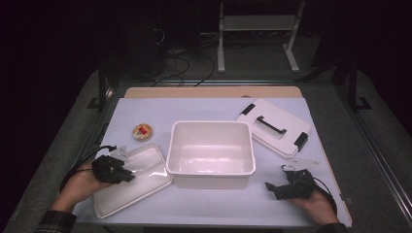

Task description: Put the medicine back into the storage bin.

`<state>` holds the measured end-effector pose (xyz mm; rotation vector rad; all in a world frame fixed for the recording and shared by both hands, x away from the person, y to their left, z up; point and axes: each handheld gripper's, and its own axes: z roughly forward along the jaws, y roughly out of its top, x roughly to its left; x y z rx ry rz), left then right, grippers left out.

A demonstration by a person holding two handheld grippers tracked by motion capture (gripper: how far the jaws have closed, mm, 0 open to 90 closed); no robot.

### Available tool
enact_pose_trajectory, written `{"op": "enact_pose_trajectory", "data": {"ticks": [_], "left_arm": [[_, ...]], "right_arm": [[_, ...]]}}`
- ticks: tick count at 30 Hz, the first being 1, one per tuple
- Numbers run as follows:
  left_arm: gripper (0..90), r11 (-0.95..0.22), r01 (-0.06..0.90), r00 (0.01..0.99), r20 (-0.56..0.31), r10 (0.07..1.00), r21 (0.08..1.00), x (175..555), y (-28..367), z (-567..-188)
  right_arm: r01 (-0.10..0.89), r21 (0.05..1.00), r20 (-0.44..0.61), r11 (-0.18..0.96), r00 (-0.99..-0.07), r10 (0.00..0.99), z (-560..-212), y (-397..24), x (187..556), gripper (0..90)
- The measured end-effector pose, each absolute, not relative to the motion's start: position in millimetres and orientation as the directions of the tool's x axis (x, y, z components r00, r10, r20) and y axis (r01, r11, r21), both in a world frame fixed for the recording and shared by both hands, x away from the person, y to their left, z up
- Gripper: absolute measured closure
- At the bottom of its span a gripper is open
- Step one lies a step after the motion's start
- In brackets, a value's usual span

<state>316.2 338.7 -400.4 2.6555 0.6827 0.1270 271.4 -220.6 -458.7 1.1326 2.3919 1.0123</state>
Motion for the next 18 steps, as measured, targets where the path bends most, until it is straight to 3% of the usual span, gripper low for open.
{"op": "enact_pose_trajectory", "data": {"ticks": [6, 18], "left_arm": [[60.8, -0.794, 0.46, 0.866, -0.005, 0.499, 0.398, 323, 340, -383], [37.1, -0.762, 0.528, 0.813, 0.035, 0.581, 0.374, 359, 338, -355]], "right_arm": [[0.551, 0.71, 0.023, 0.439, -0.641, 0.767, -459, -221, 271, 10.2], [0.551, 0.71, 0.024, 0.438, -0.641, 0.767, -459, -221, 271, 10.2]]}}
